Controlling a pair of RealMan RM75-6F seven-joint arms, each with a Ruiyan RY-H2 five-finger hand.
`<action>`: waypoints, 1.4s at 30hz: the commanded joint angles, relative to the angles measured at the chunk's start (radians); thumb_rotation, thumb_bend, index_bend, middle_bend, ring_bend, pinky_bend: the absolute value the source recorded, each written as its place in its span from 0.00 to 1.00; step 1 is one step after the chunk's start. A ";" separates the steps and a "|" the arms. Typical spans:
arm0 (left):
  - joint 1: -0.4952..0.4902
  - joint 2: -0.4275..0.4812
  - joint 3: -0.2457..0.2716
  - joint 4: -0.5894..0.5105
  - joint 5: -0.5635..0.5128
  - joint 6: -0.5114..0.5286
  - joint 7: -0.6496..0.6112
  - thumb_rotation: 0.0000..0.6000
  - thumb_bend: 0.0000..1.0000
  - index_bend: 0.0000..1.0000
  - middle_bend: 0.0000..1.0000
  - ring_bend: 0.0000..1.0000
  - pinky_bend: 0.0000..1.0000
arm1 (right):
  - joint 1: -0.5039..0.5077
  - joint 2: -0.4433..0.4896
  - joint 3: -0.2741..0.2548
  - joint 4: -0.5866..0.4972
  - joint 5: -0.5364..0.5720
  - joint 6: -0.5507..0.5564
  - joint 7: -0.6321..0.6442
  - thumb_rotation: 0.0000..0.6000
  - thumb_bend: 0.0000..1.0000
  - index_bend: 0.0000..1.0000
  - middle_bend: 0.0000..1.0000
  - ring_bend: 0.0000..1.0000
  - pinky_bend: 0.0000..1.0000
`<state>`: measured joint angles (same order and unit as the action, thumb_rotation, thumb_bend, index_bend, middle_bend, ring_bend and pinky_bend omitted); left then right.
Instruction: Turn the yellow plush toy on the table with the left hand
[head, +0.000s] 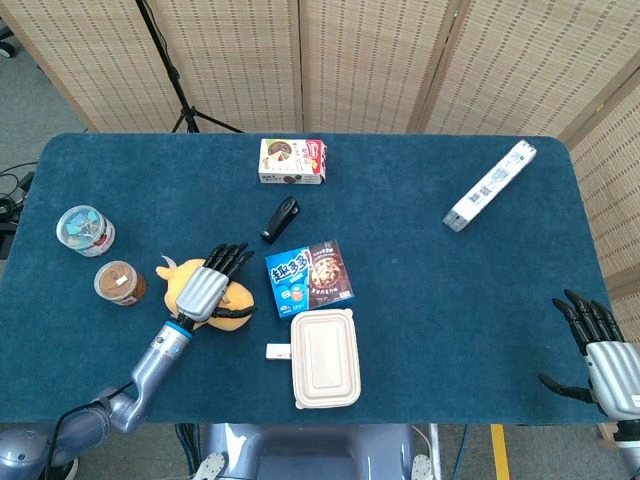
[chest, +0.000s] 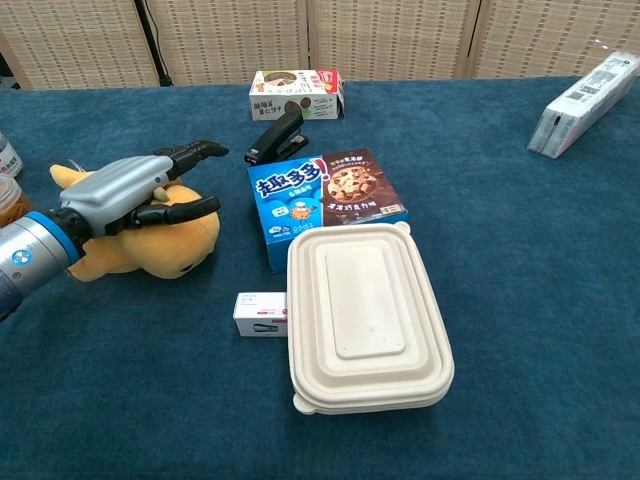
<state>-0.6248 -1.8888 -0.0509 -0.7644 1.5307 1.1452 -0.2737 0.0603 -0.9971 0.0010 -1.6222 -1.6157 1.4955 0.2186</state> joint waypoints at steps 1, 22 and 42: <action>0.003 0.008 -0.002 0.026 -0.006 -0.002 -0.013 0.00 0.00 0.00 0.00 0.00 0.00 | 0.002 -0.001 0.001 0.001 0.004 -0.003 0.000 1.00 0.00 0.00 0.00 0.00 0.00; 0.021 0.056 -0.022 0.086 -0.007 0.079 -0.186 0.00 0.00 0.00 0.00 0.00 0.00 | 0.001 -0.003 0.002 0.001 0.005 0.003 -0.007 1.00 0.00 0.00 0.00 0.00 0.00; 0.131 0.428 0.033 -0.492 0.072 0.258 -0.043 0.00 0.00 0.00 0.00 0.00 0.00 | -0.008 -0.006 0.000 -0.006 -0.011 0.029 -0.034 1.00 0.00 0.00 0.00 0.00 0.00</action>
<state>-0.5199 -1.5139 -0.0334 -1.2016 1.5947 1.3849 -0.3564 0.0529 -1.0016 -0.0005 -1.6287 -1.6272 1.5219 0.1892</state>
